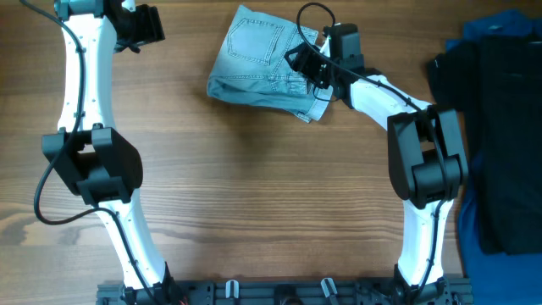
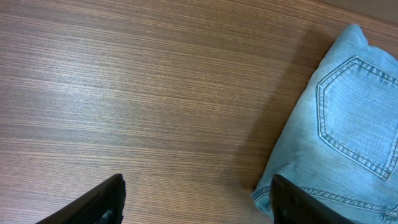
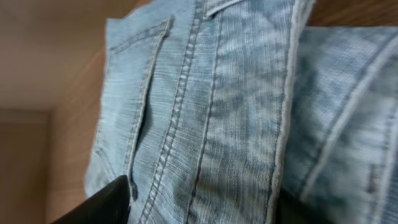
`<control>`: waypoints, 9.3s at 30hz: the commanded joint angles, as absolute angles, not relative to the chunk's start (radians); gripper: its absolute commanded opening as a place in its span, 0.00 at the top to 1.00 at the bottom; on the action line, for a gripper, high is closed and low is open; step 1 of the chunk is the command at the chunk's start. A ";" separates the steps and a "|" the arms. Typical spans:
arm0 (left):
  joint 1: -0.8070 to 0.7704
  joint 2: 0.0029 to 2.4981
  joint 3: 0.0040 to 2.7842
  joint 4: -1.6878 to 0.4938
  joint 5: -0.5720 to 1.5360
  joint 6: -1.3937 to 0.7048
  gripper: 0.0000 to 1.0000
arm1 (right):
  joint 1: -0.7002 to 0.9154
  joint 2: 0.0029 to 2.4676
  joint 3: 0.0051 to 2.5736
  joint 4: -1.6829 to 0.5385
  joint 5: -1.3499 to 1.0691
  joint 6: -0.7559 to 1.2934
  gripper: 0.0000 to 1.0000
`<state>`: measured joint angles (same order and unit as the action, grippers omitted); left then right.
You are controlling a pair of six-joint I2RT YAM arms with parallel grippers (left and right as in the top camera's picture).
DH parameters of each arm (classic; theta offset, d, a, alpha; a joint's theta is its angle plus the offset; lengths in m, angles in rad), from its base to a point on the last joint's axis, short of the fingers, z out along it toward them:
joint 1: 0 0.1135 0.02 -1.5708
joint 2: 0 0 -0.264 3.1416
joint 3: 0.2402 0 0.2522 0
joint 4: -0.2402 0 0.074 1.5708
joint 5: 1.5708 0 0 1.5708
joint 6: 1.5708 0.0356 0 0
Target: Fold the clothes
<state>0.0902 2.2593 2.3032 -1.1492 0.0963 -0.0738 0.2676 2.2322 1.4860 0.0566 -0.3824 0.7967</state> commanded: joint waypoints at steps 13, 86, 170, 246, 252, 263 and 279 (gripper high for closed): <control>0.088 2.270 2.304 -1.150 0.078 -0.087 0.25 | 0.288 1.948 1.494 -0.399 -0.313 0.648 0.96; -0.320 2.271 1.589 -0.900 0.016 -0.487 0.96 | 0.174 2.155 1.471 -0.312 -0.589 -0.179 0.96; 0.040 1.979 1.281 -0.748 0.378 -0.212 0.41 | 0.386 2.136 1.655 -0.561 -0.209 0.133 0.55; -0.087 1.909 1.260 -0.690 -0.164 -0.570 0.96 | 0.397 1.920 1.338 -0.267 -0.183 0.079 0.93; -0.087 2.017 1.198 -0.573 -0.223 -0.504 0.96 | 0.399 1.925 1.338 0.046 -0.226 0.012 0.96; -0.336 2.121 1.198 -0.527 -0.456 -0.223 0.96 | 0.393 1.929 1.337 0.149 -0.104 -0.133 0.96; -0.314 2.121 1.198 -0.591 -0.329 -0.506 0.96 | 0.344 2.065 1.337 0.060 -0.421 -0.142 0.96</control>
<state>-0.3492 2.0380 1.2514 -0.5724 -0.6380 -0.4309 0.3378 1.9831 1.3308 0.0887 -0.3389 -0.1184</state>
